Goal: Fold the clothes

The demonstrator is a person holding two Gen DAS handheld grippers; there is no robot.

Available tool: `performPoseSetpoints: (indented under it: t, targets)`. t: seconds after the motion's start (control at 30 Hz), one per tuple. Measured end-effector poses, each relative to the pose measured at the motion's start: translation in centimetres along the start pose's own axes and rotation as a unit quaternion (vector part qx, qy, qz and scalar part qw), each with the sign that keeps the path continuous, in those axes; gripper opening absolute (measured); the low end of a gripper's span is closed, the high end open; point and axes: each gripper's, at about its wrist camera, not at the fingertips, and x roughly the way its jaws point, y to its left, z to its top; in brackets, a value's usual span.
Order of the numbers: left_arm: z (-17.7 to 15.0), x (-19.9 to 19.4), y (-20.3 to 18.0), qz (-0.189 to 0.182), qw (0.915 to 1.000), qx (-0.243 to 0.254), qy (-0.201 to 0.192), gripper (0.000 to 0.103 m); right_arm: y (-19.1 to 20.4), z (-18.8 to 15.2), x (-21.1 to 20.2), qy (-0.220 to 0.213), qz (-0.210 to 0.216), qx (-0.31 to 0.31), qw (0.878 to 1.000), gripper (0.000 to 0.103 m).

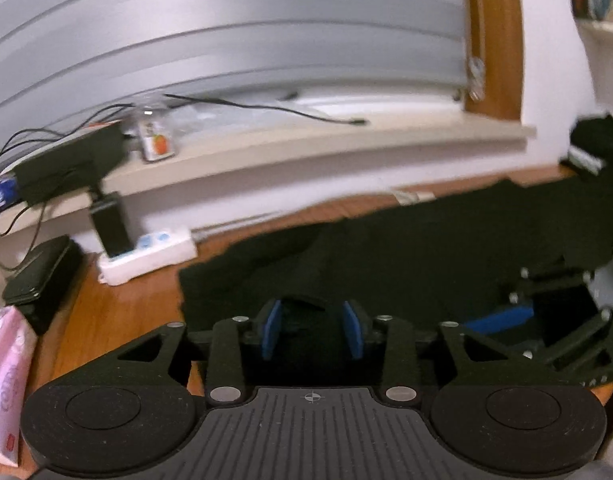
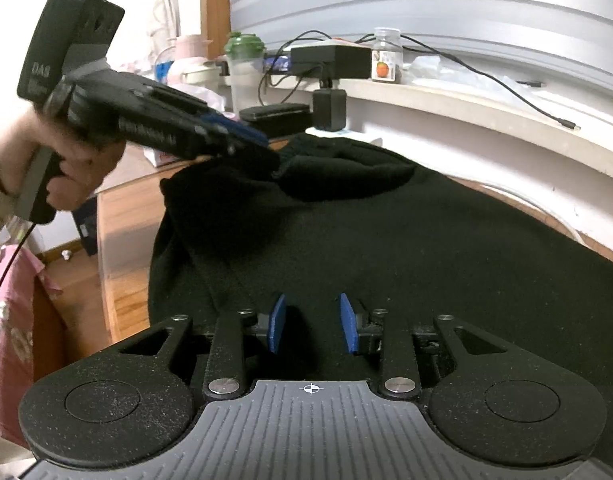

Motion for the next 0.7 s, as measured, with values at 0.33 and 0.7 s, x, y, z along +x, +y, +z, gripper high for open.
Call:
performPoseSetpoints:
  t: [0.33, 0.7]
  targets:
    - [0.1, 3.8, 1.1, -0.061, 0.9943, -0.079, 0.036, 0.041, 0.1, -0.1, -0.1, -0.004, 0.004, 0.001, 1.000, 0.040]
    - [2.4, 5.8, 2.0, -0.079, 0.9863, -0.144, 0.005, 0.042, 0.3, -0.1, -0.1, -0.007, 0.003, 0.000, 1.000, 0.040]
